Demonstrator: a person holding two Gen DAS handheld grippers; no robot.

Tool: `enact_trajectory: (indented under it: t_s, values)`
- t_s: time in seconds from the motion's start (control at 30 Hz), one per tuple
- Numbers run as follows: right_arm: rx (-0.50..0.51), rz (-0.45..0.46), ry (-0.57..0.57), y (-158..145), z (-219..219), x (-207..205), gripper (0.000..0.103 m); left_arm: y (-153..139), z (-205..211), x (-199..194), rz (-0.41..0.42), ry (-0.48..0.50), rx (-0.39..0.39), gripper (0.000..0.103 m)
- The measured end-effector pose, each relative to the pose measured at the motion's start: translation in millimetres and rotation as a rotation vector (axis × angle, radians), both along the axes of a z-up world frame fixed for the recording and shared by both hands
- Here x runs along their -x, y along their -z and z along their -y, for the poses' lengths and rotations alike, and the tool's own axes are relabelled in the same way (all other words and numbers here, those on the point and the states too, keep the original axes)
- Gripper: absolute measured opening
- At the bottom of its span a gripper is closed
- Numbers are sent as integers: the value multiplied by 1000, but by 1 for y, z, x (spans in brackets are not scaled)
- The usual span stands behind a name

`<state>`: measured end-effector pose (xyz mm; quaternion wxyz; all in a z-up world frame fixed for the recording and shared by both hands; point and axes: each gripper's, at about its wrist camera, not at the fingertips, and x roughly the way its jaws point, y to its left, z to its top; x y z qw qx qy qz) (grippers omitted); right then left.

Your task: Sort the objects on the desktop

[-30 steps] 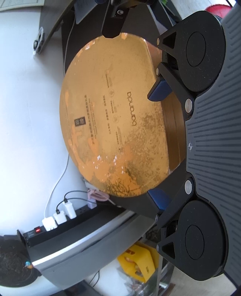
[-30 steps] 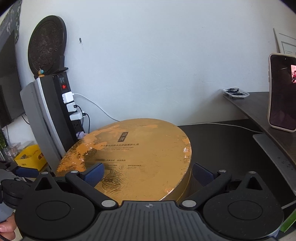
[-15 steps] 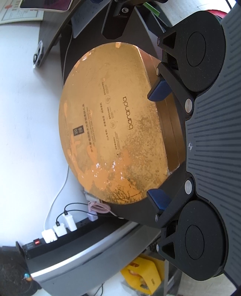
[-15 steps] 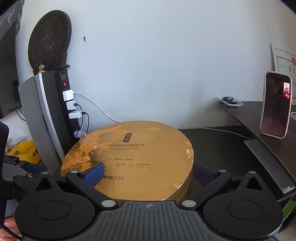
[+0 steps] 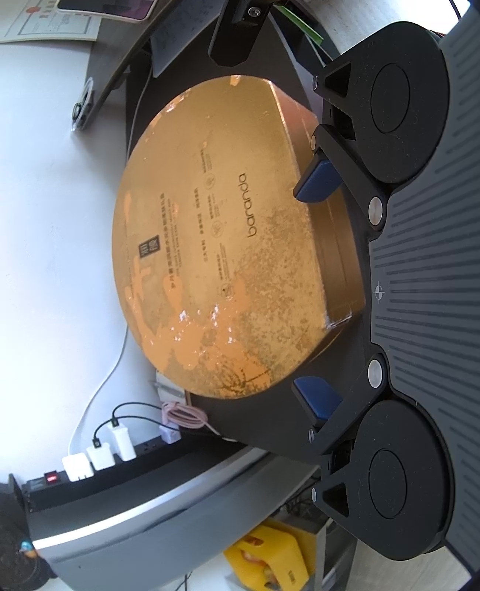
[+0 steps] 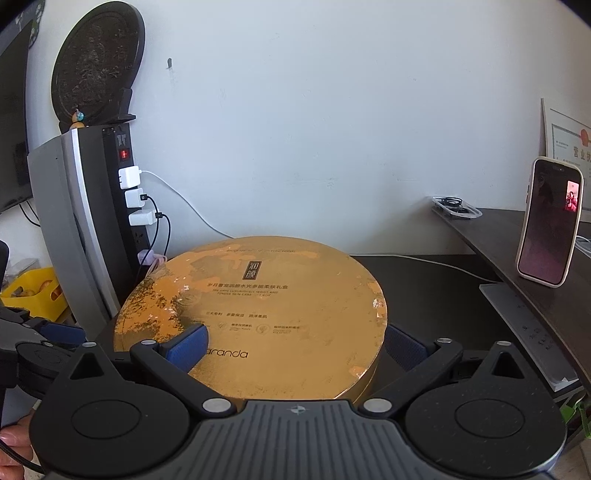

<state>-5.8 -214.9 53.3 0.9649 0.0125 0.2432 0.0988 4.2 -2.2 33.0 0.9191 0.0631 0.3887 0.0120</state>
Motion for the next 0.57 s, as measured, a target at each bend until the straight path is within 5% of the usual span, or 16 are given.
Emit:
enact_trajectory:
  t_s: [0.57]
  values:
    - [-16,-30,37,13,4,-6,102,8,-1,-10,-36,25,14,103]
